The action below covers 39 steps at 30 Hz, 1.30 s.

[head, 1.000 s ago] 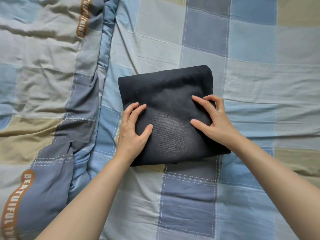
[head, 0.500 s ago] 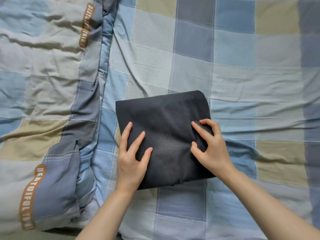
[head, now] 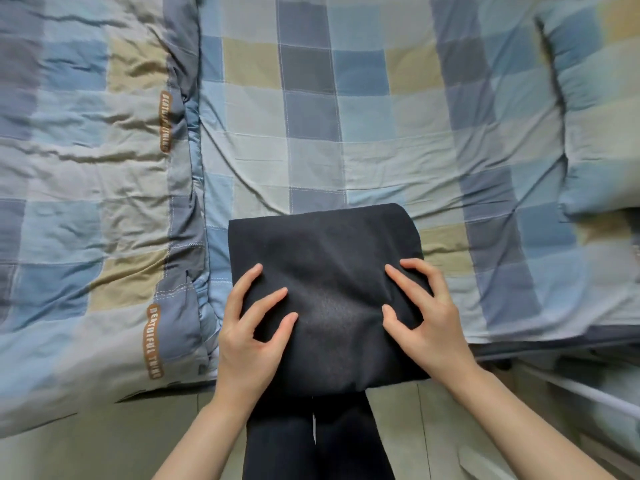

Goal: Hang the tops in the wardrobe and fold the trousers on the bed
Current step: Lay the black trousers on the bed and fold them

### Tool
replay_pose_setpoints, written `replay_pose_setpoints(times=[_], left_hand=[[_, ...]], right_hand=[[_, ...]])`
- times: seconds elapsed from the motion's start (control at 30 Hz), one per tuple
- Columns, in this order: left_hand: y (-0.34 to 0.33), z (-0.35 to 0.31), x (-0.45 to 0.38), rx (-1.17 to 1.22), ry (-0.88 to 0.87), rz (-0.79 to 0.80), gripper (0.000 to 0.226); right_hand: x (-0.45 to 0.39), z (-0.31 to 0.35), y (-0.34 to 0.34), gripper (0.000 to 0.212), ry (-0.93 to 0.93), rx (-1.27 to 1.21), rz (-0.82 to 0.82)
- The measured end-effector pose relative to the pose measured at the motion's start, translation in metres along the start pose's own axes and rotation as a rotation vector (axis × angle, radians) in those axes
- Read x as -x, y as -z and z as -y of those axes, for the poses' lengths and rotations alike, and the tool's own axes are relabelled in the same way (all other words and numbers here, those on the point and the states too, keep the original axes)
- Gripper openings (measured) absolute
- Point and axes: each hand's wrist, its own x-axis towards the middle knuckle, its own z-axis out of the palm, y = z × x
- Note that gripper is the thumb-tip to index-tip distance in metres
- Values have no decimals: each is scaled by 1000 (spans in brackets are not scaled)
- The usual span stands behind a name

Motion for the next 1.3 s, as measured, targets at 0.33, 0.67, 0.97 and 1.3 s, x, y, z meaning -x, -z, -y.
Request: replay_pose_setpoints(times=[0.33,0.67,0.97,1.3], left_hand=[[90,-126,-1,75,-271,274,31],[120,-232,56,97,-588,595,31],[63,-311,205,139,-870,1023,30],[29,-347,461,120,-1030,1508,27]], right_hand=[[122,120,92,48,-188,-10,-361],[287,186,123,48,-405,-99,-751],[493,203,111,46,-744,-87,-1165],[745,218,56,42,-1100,-10,-1417]])
